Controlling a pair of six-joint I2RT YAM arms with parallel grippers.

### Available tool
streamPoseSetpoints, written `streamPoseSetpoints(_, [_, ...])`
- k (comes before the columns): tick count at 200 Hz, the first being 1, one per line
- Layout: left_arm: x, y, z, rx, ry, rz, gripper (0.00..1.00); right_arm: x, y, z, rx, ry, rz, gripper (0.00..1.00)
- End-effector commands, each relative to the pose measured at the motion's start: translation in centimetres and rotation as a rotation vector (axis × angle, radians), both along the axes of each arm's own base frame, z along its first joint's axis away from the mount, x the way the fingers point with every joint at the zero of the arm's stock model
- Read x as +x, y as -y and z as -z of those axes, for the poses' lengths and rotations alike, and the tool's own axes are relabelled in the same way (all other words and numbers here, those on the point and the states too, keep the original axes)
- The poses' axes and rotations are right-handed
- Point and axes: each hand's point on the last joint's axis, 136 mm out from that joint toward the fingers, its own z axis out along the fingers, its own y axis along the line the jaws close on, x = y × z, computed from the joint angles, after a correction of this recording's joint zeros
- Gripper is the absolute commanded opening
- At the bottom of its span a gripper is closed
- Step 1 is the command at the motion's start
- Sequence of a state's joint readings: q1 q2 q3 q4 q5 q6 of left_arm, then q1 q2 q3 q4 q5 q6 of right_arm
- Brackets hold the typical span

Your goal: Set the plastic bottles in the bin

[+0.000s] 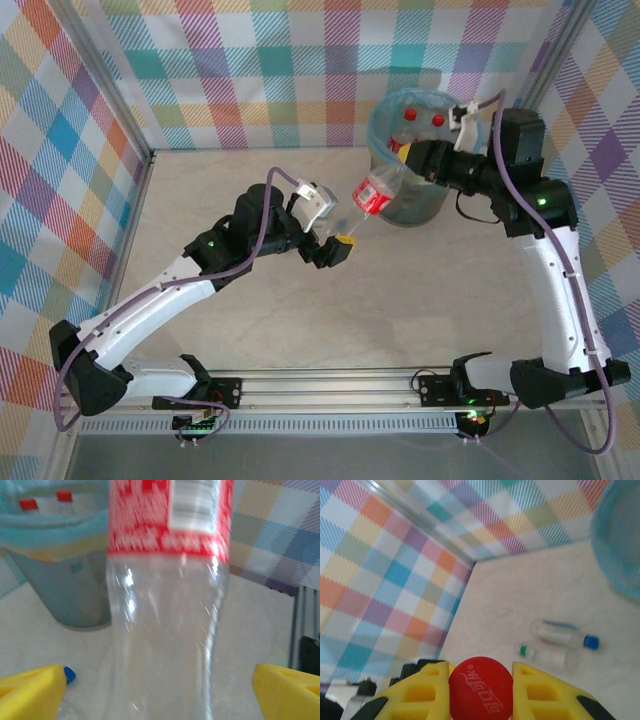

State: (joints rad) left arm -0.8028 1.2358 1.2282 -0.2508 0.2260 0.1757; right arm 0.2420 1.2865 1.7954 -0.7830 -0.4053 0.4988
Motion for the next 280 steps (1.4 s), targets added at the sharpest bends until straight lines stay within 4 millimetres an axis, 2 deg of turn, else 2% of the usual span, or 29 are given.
streamPoseSetpoints(1, [0.0,-1.8,-4.7,-0.1,0.117,-0.076,1.0,0.4,2.6,-6.0,-0.082,0.225,0.141,0.0])
streamPoseSetpoints(29, [-0.5,-3.4,-6.0,-0.123,0.151,-0.121,1.0,1.8,4.9,-11.5,-0.15,0.415,0.279,0.0])
streamPoseSetpoints(46, [-0.8,-4.3,-6.2,-0.119,0.166,-0.141,1.0,3.4,6.1,-13.6,-0.204,0.502,0.367,0.0])
streamPoseSetpoints(60, [-0.8,-4.9,-6.2,-0.111,0.177,-0.16,1.0,5.1,6.8,-14.2,-0.258,0.542,0.426,0.0])
streamPoseSetpoints(74, [-0.8,-5.4,-6.0,-0.099,0.179,-0.179,1.0,7.3,7.0,-13.8,-0.326,0.548,0.475,0.0])
streamPoseSetpoints(96, [-0.4,-6.0,-5.6,-0.085,0.179,-0.209,1.0,10.0,5.9,-12.7,-0.431,0.548,0.507,0.0])
streamPoseSetpoints(130, [0.0,-6.7,-5.1,-0.073,0.172,-0.232,1.0,13.8,2.4,-9.6,-0.551,0.524,0.469,0.0])
streamPoseSetpoints(156, [0.1,-7.1,-4.8,-0.074,0.168,-0.244,1.0,16.8,1.2,-5.6,-0.619,0.452,0.438,0.0])
streamPoseSetpoints(186, [0.0,-7.5,-4.4,-0.075,0.157,-0.25,1.0,19.1,0.5,-1.0,-0.693,0.358,0.399,0.0])
streamPoseSetpoints(241, [0.0,-7.8,-3.6,-0.072,0.134,-0.256,1.0,21.7,-0.1,5.0,-0.654,0.242,0.328,0.0])
streamPoseSetpoints(280, [0.0,-7.9,-3.1,-0.072,0.119,-0.258,1.0,23.8,0.4,11.6,-0.701,0.109,0.275,0.0])
